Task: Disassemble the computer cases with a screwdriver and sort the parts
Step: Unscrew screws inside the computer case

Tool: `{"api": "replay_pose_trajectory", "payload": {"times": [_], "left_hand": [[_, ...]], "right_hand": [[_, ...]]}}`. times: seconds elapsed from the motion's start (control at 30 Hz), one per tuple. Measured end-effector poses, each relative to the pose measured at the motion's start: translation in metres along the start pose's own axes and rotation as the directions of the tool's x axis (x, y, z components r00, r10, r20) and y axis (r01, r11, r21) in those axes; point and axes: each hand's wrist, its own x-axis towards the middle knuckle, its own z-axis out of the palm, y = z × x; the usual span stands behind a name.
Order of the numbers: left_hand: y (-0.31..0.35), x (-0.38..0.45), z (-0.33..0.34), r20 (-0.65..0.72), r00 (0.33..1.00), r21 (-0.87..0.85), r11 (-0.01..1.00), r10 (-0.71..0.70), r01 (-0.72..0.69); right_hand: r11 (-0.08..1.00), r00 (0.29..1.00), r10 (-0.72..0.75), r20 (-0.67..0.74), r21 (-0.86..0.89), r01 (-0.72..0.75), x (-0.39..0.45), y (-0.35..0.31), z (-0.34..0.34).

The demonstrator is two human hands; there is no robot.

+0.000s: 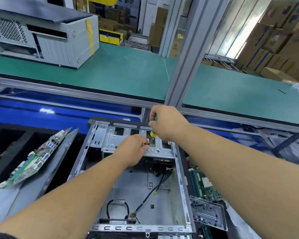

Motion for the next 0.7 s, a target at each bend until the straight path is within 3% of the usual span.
{"api": "replay_pose_trajectory", "payload": {"times": [0.17,0.53,0.7], "left_hand": [[0.0007,0.0033,0.0048,0.027,0.999,0.216,0.976,0.022,-0.027],[-0.0004,0.0048,0.0047,0.027,1.000,0.235,0.972,0.015,-0.021],[0.0000,0.0020,0.0077,-0.003,1.000,0.231,0.973,0.014,-0.012]], "right_hand": [[0.999,1.000,-0.009,0.030,-0.036,0.010,0.0020,0.0021,0.0082],[0.998,0.999,0.014,0.032,-0.059,-0.012,0.0045,0.0001,0.0100],[0.960,0.999,0.042,0.018,-0.278,-0.035,0.0053,-0.0051,0.0087]]}}
